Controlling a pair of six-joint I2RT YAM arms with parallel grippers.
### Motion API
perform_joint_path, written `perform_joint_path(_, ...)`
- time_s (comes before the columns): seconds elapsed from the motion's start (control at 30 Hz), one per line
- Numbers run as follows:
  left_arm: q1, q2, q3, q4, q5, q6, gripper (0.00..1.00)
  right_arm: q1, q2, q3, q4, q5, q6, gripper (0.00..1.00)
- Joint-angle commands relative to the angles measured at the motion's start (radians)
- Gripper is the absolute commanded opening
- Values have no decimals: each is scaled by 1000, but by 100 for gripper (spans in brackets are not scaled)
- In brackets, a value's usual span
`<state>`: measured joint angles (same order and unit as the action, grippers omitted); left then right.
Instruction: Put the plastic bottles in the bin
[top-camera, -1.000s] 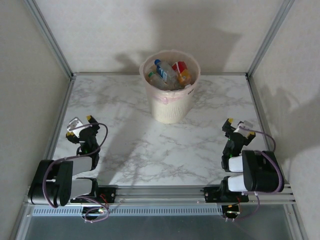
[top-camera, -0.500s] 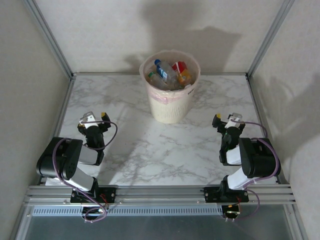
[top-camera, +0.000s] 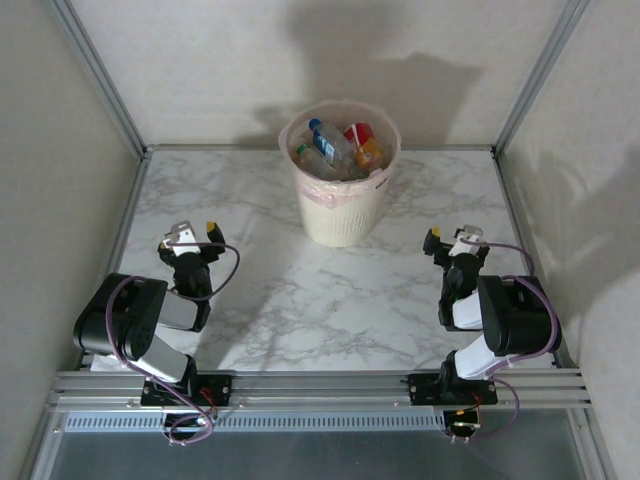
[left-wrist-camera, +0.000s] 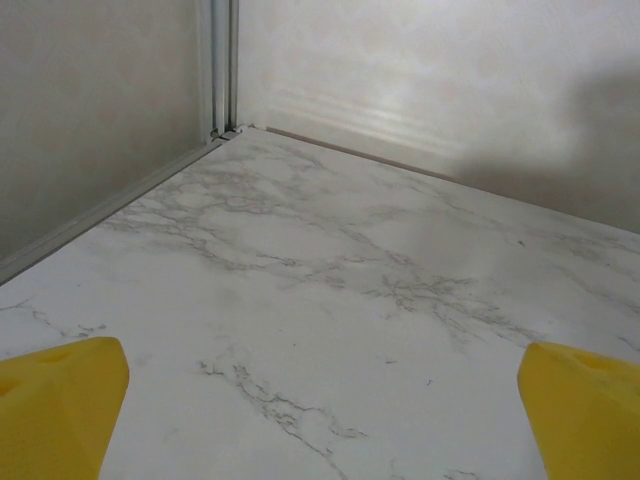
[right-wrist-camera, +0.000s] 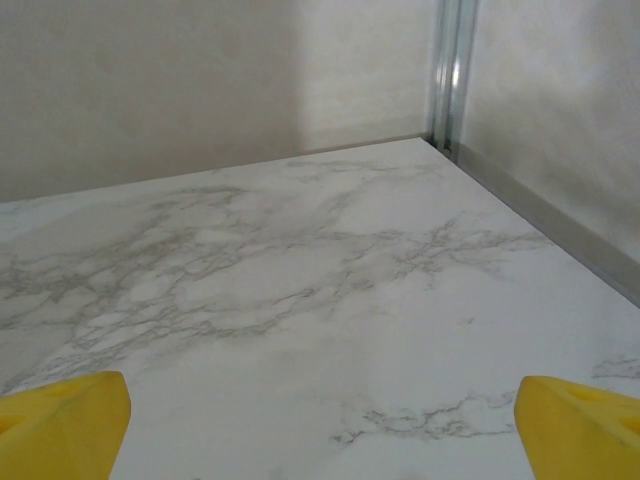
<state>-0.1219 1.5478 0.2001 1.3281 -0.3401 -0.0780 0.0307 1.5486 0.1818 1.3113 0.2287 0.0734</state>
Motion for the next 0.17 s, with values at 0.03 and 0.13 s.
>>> perform_joint_path(0.03, -4, -1, -5, 40, -16, 11, 99, -19, 1, 30, -3, -90, -22, 99)
perform_joint_path(0.13, -1, -1, -5, 40, -11, 9, 99, -13, 0, 22, 12, -92, -29, 99)
